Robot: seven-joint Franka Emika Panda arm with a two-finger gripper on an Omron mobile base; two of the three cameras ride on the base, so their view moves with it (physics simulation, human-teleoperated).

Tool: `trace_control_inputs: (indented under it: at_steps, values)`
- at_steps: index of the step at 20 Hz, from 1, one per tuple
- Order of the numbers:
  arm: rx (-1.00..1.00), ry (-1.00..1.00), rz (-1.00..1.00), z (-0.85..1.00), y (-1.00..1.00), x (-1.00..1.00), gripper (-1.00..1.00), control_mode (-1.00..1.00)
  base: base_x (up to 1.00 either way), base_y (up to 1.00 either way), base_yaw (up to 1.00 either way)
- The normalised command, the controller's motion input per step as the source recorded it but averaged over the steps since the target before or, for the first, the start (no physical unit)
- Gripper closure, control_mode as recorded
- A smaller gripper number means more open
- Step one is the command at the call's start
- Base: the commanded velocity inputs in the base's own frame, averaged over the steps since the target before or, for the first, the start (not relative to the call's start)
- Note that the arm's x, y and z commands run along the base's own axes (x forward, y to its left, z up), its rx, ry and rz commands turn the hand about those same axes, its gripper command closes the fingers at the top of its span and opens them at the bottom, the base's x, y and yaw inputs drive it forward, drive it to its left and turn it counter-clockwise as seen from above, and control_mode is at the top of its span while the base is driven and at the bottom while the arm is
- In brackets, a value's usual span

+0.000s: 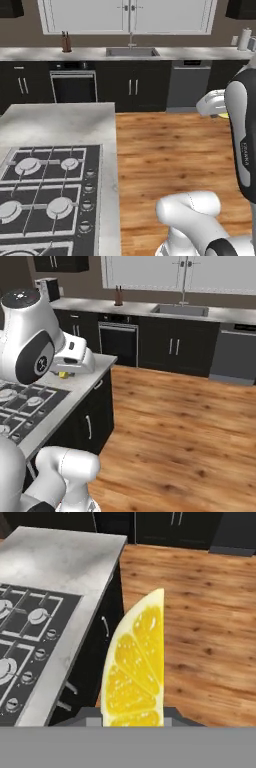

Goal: There is a bowl on the dining counter. Grab a lemon wedge from the fridge and place it in the bowl. Then get the liquor bottle and glass cup from the cabinet and place them next to the bowl.

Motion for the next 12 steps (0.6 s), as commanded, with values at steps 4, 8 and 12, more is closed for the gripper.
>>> trace_control_inputs:
  at_steps: [4, 8, 12]
  values:
    - [0.0, 0.0, 0.0, 0.0, 0.0, 0.0, 1.0, 1.0, 1.0, -0.27, 0.0]
    - [0.0, 0.0, 0.0, 0.0, 0.0, 0.0, 1.0, 1.0, 1.0, -0.37, 0.0]
    - [0.0, 0.0, 0.0, 0.0, 0.0, 0.0, 1.0, 1.0, 1.0, -0.48, 0.0]
